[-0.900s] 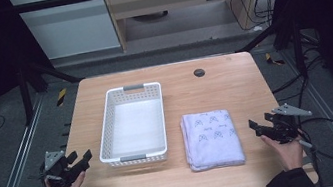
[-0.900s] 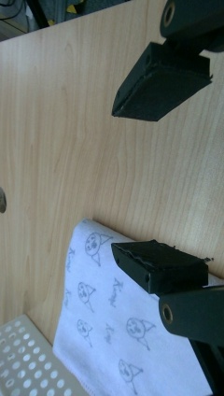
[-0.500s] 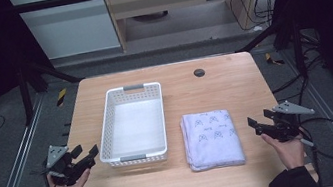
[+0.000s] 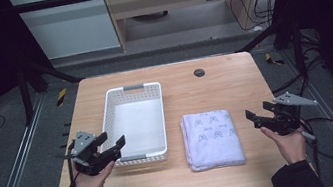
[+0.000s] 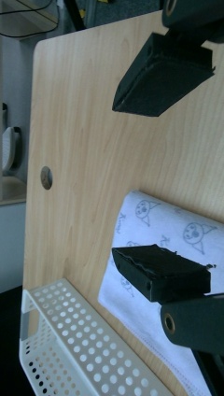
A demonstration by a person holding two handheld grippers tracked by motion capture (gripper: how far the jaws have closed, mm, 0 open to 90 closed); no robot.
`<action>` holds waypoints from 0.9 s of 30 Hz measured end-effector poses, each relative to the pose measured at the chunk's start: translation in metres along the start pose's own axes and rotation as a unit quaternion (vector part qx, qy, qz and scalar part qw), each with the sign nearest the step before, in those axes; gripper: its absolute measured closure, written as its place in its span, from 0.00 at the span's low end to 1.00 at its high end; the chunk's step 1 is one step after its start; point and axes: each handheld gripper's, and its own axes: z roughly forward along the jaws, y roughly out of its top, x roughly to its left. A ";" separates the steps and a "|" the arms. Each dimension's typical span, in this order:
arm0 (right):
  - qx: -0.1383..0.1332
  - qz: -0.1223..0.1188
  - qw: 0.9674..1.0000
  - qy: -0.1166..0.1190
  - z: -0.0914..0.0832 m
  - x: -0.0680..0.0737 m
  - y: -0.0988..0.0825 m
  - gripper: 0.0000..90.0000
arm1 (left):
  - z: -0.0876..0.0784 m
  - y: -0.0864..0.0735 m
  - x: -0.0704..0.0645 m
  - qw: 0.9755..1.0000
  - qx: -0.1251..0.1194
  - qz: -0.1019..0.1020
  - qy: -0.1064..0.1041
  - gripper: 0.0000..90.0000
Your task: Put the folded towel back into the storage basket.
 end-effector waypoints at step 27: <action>-0.007 -0.020 1.000 0.006 0.008 0.011 0.022 0.28 | 0.061 0.010 -0.110 0.993 0.035 0.084 -0.076 0.39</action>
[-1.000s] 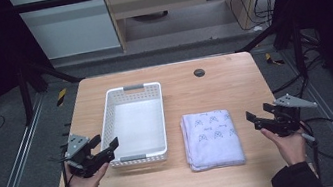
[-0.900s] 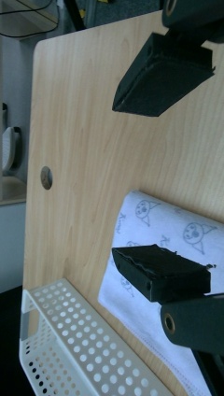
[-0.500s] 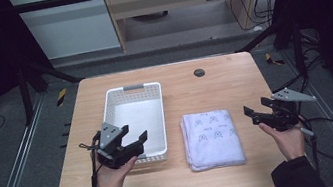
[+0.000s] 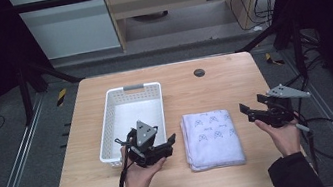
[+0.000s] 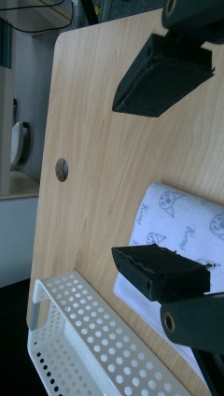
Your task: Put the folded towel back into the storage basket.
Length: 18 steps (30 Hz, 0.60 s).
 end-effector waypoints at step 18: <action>0.001 -0.002 1.000 0.004 0.003 0.005 -0.003 0.27 | 0.028 -0.009 -0.035 0.999 0.036 0.022 -0.031 0.42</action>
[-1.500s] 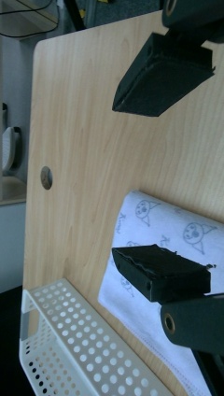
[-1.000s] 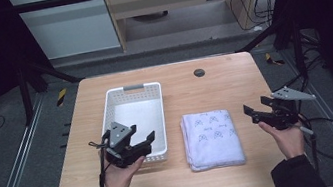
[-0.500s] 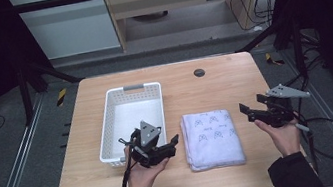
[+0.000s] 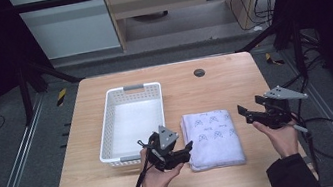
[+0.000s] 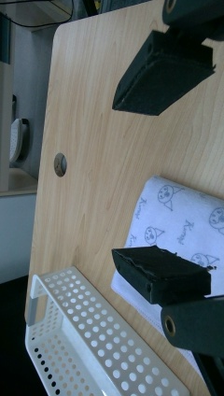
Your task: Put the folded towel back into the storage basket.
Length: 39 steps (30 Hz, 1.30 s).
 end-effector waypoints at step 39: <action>0.057 -0.008 0.998 0.010 0.039 0.007 -0.032 0.26 | 0.047 -0.049 -0.018 0.997 0.066 -0.049 -0.013 0.32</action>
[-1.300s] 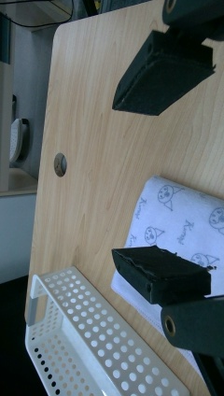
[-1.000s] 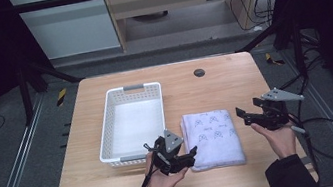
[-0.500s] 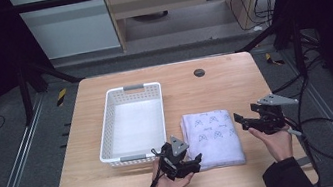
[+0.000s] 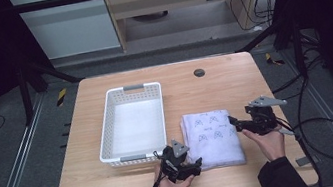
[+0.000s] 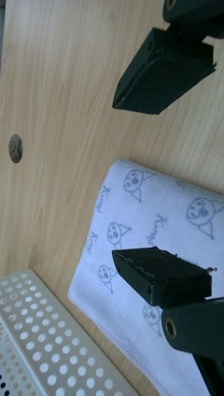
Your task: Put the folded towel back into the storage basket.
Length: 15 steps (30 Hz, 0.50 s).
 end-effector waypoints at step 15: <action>0.029 -0.001 1.000 0.000 0.027 0.003 -0.006 0.27 | 0.014 -0.005 -0.003 1.000 0.017 -0.006 -0.014 0.32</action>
